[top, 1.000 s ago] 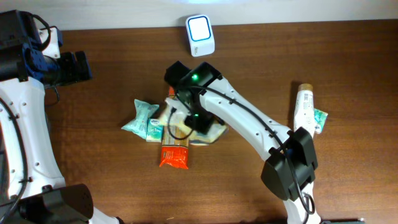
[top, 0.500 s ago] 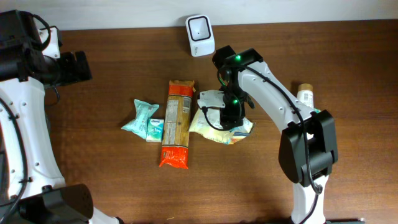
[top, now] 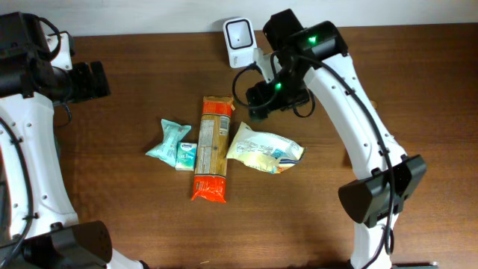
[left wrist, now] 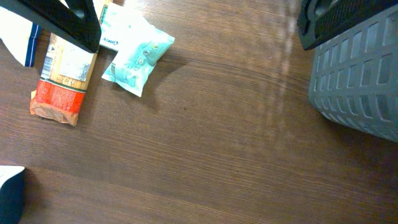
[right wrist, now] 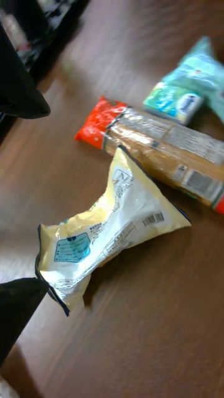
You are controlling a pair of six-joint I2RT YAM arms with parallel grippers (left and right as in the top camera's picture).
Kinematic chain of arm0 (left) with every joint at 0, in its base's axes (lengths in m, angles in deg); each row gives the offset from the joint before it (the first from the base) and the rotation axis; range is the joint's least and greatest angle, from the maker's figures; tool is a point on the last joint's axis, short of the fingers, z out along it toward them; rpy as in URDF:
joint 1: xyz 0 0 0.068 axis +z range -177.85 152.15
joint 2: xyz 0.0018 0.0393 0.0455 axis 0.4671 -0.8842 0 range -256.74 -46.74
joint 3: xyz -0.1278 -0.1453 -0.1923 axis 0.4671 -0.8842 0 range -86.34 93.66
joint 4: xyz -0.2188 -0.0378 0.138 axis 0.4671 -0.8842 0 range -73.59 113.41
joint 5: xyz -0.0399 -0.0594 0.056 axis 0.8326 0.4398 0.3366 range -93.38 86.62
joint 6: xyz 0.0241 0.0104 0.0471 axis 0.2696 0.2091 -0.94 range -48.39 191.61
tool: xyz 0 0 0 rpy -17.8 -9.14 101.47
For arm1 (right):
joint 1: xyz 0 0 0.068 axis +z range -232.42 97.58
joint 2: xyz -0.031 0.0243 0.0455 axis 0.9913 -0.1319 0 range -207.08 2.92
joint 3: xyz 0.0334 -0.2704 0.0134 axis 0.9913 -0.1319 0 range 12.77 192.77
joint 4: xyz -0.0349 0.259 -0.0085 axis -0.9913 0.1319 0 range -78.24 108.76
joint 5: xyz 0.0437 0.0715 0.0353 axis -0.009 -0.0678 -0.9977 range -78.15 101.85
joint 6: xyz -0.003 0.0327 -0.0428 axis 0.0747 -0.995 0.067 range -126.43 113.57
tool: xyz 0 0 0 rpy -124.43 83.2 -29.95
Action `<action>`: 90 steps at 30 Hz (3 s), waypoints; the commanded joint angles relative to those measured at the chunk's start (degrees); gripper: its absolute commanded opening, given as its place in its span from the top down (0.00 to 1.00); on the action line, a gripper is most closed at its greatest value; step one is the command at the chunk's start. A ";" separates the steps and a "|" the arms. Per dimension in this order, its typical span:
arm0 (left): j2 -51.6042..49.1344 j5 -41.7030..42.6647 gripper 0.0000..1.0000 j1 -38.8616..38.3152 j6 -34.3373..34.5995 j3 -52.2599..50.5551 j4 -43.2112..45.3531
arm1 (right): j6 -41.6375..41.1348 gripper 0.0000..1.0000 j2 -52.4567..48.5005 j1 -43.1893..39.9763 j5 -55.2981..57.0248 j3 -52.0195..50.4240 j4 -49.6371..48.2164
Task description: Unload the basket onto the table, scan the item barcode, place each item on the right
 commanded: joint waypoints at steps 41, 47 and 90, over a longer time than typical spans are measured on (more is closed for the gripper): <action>0.24 0.04 0.01 0.13 -0.48 0.26 -0.09 | -35.39 0.01 21.18 -15.39 -14.84 -72.87 -60.67; 0.24 0.04 0.01 0.13 -0.48 0.26 -0.09 | -32.94 0.01 16.76 -15.28 -16.35 -72.87 -68.11; 0.24 0.04 0.01 0.13 -0.48 0.26 -0.09 | -3.58 0.96 43.36 -12.33 -29.73 -66.40 -68.06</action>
